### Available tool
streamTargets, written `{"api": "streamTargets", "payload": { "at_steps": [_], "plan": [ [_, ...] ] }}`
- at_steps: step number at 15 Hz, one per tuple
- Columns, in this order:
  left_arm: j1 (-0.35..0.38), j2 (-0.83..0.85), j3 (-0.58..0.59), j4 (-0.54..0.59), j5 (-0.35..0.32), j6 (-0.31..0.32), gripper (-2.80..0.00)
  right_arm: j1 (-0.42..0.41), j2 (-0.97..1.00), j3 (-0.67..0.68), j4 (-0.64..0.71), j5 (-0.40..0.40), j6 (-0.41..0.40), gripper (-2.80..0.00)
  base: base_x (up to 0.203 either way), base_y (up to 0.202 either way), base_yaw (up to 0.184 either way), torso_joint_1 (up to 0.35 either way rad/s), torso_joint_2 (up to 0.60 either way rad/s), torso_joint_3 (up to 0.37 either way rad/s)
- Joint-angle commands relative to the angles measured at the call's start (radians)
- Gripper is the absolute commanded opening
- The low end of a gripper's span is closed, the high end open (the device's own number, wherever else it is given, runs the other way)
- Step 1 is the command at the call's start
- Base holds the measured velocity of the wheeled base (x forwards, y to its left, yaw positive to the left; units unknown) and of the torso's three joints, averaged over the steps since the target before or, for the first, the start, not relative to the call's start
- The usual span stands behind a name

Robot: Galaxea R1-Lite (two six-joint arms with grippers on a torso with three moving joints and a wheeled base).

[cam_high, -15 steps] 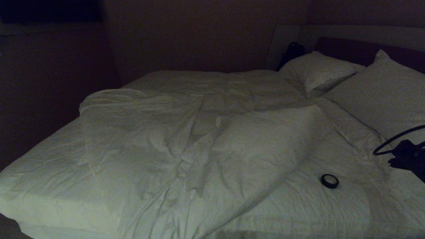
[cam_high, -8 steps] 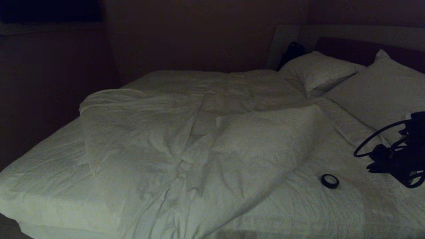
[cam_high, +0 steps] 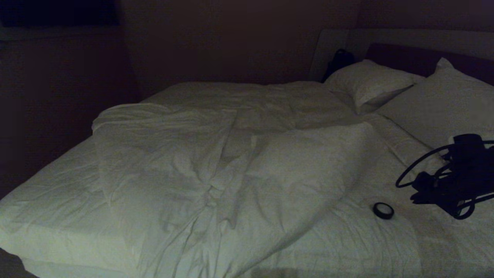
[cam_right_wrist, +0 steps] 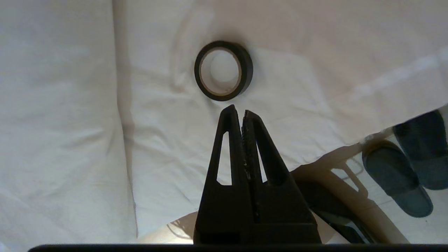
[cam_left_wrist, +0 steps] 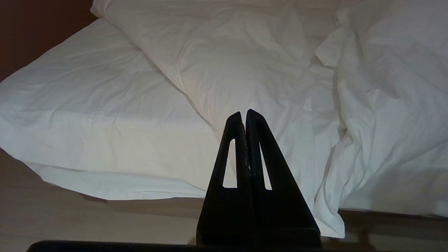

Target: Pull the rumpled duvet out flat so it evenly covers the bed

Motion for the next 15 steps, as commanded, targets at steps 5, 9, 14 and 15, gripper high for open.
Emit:
{"api": "streamTargets", "payload": {
  "at_steps": [5,9,14,15],
  "plan": [
    [0.0,0.0,0.0,0.0,-0.001,0.0,-2.8,0.018,0.09,0.018,-0.113,0.084,0.003,-2.8,0.0,0.0,0.0,0.0,0.0,0.0],
    [0.0,0.0,0.0,0.0,-0.001,0.0,-2.8,0.049,0.087,0.037,-0.144,0.087,0.003,-2.8,0.0,0.0,0.0,0.0,0.0,0.0],
    [0.0,0.0,0.0,0.0,0.001,0.0,-2.8,0.074,0.086,0.059,-0.188,0.084,0.001,-2.8,0.0,0.0,0.0,0.0,0.0,0.0],
    [0.0,0.0,0.0,0.0,-0.001,0.0,-2.8,0.08,0.087,0.058,-0.193,0.084,0.0,-2.8,0.0,0.0,0.0,0.0,0.0,0.0]
  ]
}}
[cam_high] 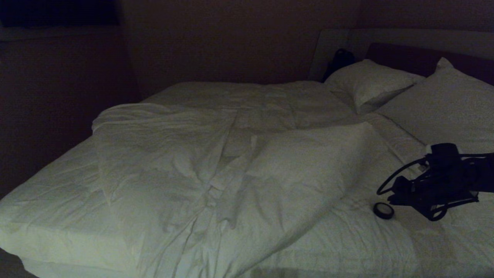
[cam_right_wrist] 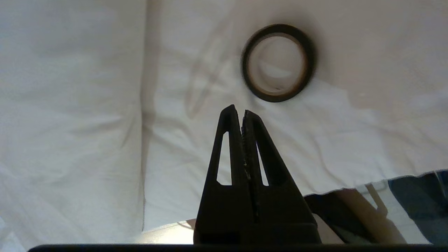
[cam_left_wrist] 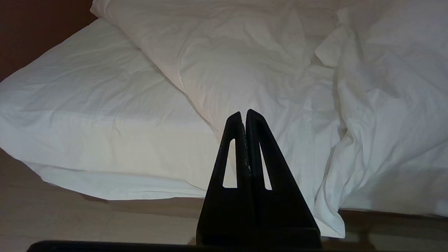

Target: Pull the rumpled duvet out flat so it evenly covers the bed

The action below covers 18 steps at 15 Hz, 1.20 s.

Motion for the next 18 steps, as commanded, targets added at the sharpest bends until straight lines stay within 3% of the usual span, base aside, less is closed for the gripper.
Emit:
{"api": "streamTargets", "payload": {
  "at_steps": [1,5,14,15,18],
  "plan": [
    [0.0,0.0,0.0,0.0,0.0,0.0,-2.8,0.011,0.002,0.0,-0.012,-0.001,0.002,-2.8,0.0,0.0,0.0,0.0,0.0,0.0],
    [0.0,0.0,0.0,0.0,0.001,0.0,-2.8,0.048,0.012,0.0,-0.047,-0.01,0.002,-2.8,0.0,0.0,0.0,0.0,0.0,0.0],
    [0.0,0.0,-0.001,0.0,0.0,0.0,-2.8,0.046,0.039,0.001,-0.087,-0.011,-0.004,-2.8,0.0,0.0,0.0,0.0,0.0,0.0],
    [0.0,0.0,0.0,0.0,0.0,0.0,-2.8,0.045,0.049,-0.001,-0.087,-0.018,-0.004,0.0,0.0,0.0,0.0,0.0,0.0,0.0],
    [0.0,0.0,0.0,0.0,0.0,0.0,-2.8,0.045,0.085,-0.003,-0.089,-0.119,-0.025,0.0,0.0,0.0,0.0,0.0,0.0,0.0]
  ]
}}
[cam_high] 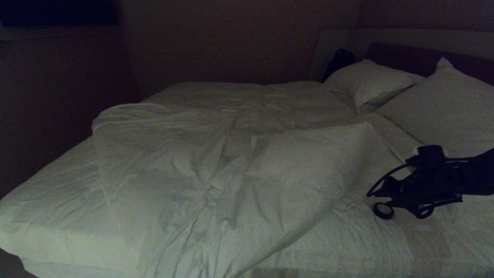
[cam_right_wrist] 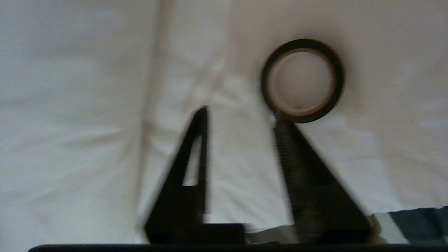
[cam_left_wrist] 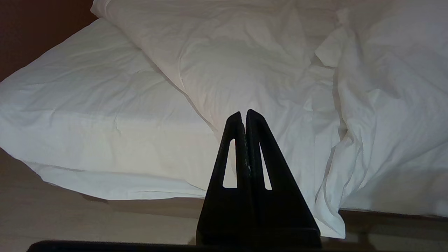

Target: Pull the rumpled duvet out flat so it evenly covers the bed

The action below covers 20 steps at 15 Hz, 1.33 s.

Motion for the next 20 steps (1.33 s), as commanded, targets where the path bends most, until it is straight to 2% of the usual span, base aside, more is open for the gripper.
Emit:
{"api": "streamTargets", "payload": {
  "at_steps": [1,11,20],
  "plan": [
    [0.0,0.0,0.0,0.0,0.0,0.0,-2.8,-0.001,0.029,0.0,-0.003,-0.084,-0.013,0.0,0.0,0.0,0.0,0.0,0.0,0.0],
    [0.0,0.0,0.001,0.0,0.0,0.0,-2.8,-0.019,0.059,-0.007,-0.011,-0.12,-0.037,0.0,0.0,0.0,0.0,0.0,0.0,0.0],
    [0.0,0.0,0.001,0.0,0.0,0.0,-2.8,-0.019,0.129,-0.017,-0.062,-0.12,-0.043,0.0,0.0,0.0,0.0,0.0,0.0,0.0]
  ]
}}
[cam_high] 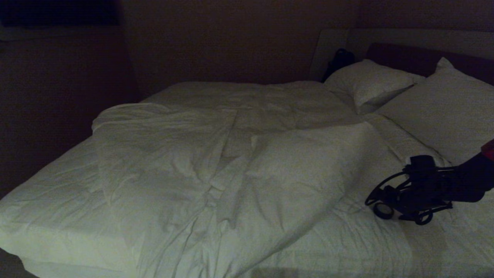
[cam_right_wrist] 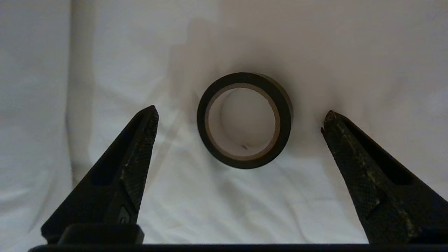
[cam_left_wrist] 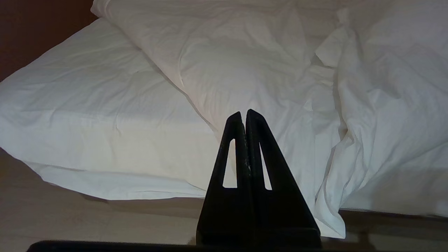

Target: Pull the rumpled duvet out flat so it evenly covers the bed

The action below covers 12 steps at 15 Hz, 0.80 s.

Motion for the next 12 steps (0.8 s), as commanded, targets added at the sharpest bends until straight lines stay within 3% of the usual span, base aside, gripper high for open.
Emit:
{"api": "streamTargets", "payload": {
  "at_steps": [1,8,12],
  "plan": [
    [0.0,0.0,0.0,0.0,0.001,0.0,-2.8,0.0,0.019,-0.001,-0.022,0.001,-0.004,0.0,0.0,0.0,0.0,0.0,0.0,0.0],
    [0.0,0.0,0.0,0.0,0.0,0.0,-2.8,0.003,0.043,-0.008,-0.038,-0.003,-0.008,0.0,0.0,0.0,0.0,0.0,0.0,0.0],
    [0.0,0.0,0.0,0.0,0.0,0.0,-2.8,0.005,0.074,-0.021,-0.038,-0.062,-0.011,0.0,0.0,0.0,0.0,0.0,0.0,0.0]
  ]
}}
